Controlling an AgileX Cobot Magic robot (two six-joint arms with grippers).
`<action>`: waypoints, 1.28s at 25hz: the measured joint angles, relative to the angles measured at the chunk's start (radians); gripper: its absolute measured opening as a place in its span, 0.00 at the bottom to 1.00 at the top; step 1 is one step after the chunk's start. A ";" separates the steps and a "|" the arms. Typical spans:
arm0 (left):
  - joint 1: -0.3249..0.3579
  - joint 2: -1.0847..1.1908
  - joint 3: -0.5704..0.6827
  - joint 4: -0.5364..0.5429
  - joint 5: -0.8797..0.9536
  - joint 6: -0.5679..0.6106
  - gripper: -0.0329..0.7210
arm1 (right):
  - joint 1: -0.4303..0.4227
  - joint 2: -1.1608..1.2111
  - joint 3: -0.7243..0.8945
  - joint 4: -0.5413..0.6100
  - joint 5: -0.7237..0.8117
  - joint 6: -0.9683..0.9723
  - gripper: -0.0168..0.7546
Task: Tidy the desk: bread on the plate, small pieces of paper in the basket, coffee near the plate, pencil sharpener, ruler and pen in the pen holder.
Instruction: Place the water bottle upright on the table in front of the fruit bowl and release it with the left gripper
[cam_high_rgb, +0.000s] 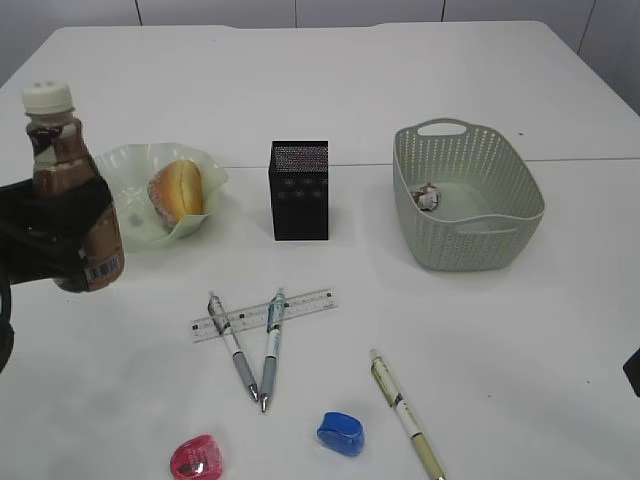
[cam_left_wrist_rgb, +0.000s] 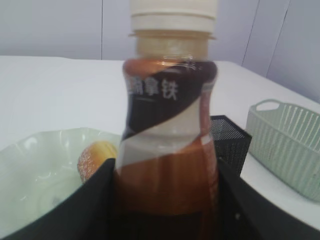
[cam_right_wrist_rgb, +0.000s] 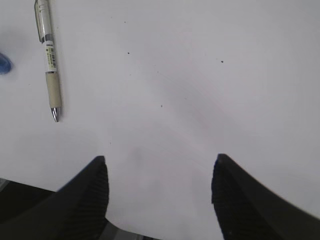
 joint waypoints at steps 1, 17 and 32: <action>0.000 0.024 0.000 -0.004 0.000 0.020 0.56 | 0.000 0.000 0.000 0.000 0.000 -0.002 0.64; 0.000 0.383 -0.132 -0.001 -0.005 0.112 0.56 | 0.000 0.000 0.000 0.000 0.002 -0.009 0.64; 0.000 0.554 -0.192 0.006 -0.153 0.114 0.61 | 0.000 0.000 0.000 -0.003 0.002 -0.011 0.64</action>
